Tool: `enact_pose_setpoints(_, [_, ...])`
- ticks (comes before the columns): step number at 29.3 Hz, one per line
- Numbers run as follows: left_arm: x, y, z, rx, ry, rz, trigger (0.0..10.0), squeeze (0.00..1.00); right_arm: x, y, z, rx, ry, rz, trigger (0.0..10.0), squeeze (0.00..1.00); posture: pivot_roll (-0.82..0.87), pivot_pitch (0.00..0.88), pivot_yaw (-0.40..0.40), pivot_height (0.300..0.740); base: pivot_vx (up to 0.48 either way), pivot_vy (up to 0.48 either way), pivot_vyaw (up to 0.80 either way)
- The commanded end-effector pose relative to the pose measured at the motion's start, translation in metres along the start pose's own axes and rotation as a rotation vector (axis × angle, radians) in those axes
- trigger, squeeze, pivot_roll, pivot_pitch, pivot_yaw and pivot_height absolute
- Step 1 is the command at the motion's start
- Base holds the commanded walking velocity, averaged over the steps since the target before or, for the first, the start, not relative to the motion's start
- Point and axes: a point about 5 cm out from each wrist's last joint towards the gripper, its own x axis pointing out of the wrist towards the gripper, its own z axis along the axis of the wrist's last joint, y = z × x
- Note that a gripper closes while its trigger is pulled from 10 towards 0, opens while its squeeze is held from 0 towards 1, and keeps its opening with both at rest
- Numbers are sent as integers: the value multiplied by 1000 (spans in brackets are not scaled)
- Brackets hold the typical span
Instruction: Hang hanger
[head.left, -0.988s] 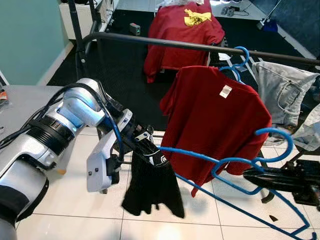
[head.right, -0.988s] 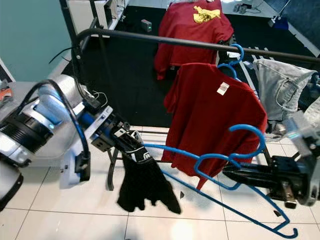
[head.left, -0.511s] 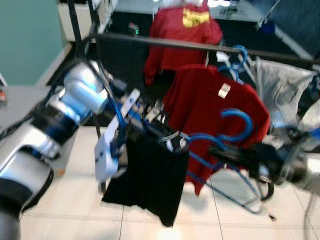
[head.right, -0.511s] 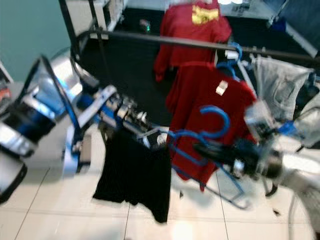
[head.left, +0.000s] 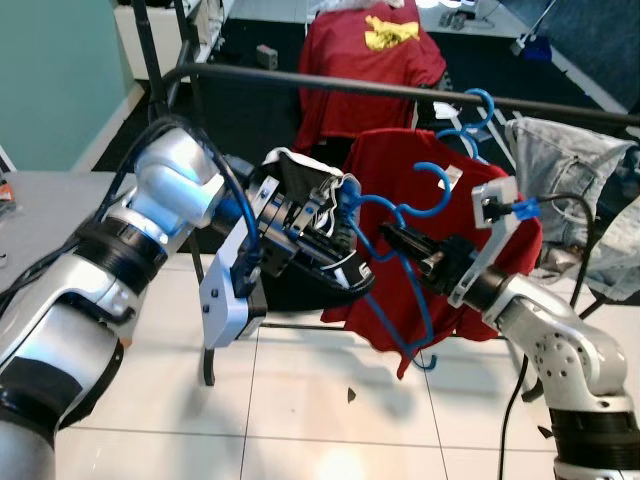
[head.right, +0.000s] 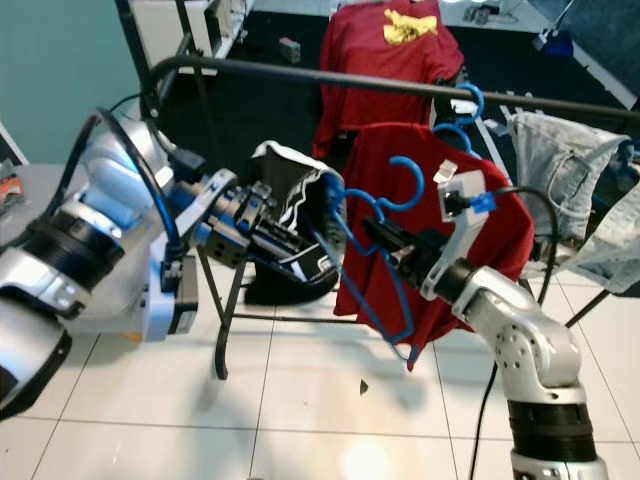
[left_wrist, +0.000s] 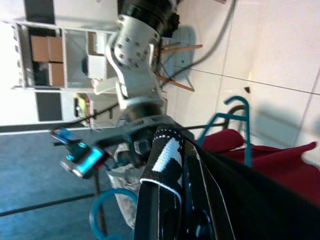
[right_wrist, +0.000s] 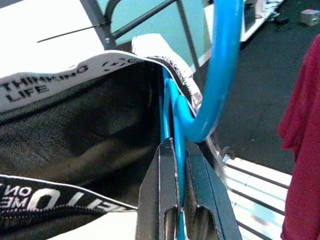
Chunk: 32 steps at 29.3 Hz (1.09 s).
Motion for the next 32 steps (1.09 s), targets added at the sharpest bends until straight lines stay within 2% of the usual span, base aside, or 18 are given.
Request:
enact_pose_setpoints(1, [3,-27,4,-104,-8,-25,10000,0,-3,-1,9,10,-56,-1,10000,0,2,157,-31,740,0,0,0])
enact_pose_setpoints(3, [3,-27,4,-104,-8,-25,10000,0,-3,-1,9,10,-56,-1,10000,0,2,157,-31,740,0,0,0])
enact_pose_setpoints(4, [7,-38,6,-151,-19,-30,10000,0,-3,-1,12,6,-64,7,10000,0,2,157,-31,740,0,0,0])
enact_pose_setpoints(5, [18,-48,12,-192,-50,-12,10000,0,-1,1,14,-7,-59,21,10000,0,0,154,-35,740,0,0,0])
enact_pose_setpoints(6, [18,-48,12,-192,-50,-12,10000,0,-1,1,14,-7,-59,21,10000,0,0,154,-35,740,0,0,0])
enact_pose_setpoints(7, [36,-56,18,-244,-87,29,10000,0,4,4,15,-27,-51,41,10000,0,0,154,-35,740,0,0,0])
enact_pose_setpoints(9, [36,-56,18,-244,-87,29,10000,0,4,4,15,-27,-51,41,10000,0,0,154,-35,740,0,0,0])
enact_pose_setpoints(10, [50,-59,21,-324,-111,63,10000,1000,8,8,18,-37,-57,58,10000,0,-4,154,-36,740,0,0,0])
enact_pose_setpoints(16, [61,-68,24,-444,-132,95,10000,1000,13,14,24,-56,-69,105,10000,0,0,159,-35,740,0,0,0])
enact_pose_setpoints(18, [61,-68,24,-444,-132,95,10000,1000,13,14,24,-56,-69,105,10000,0,0,159,-35,740,0,0,0])
enact_pose_setpoints(21, [60,-68,23,-581,-113,248,10000,1000,11,22,32,-117,-46,212,10000,0,3,162,-39,740,0,0,0])
enact_pose_setpoints(23, [60,-68,23,-581,-113,248,10000,1000,11,22,32,-117,-46,212,10000,0,3,162,-39,740,0,0,0])
enact_pose_setpoints(27, [59,-70,22,-650,-87,301,10000,1000,9,21,39,-139,-52,221,10000,0,4,163,-42,740,0,0,0])
enact_pose_setpoints(28, [60,-78,25,-705,-74,275,10000,1000,8,18,44,-151,-62,215,10000,0,4,163,-42,740,0,0,0])
enact_pose_setpoints(29, [60,-78,25,-705,-74,275,10000,1000,8,18,44,-151,-62,215,10000,0,4,163,-42,740,0,0,0])
enact_pose_setpoints(30, [58,-106,34,-863,-42,156,10000,1000,6,15,53,-170,-83,216,10000,0,5,163,-43,740,0,0,0])
enact_pose_setpoints(31, [56,-115,37,-919,-30,119,10000,1000,5,14,55,-174,-88,220,10000,0,5,163,-43,740,0,0,0])
enact_pose_setpoints(32, [56,-115,37,-919,-30,119,10000,1000,5,14,55,-174,-88,220,10000,0,5,163,-43,740,0,0,0])
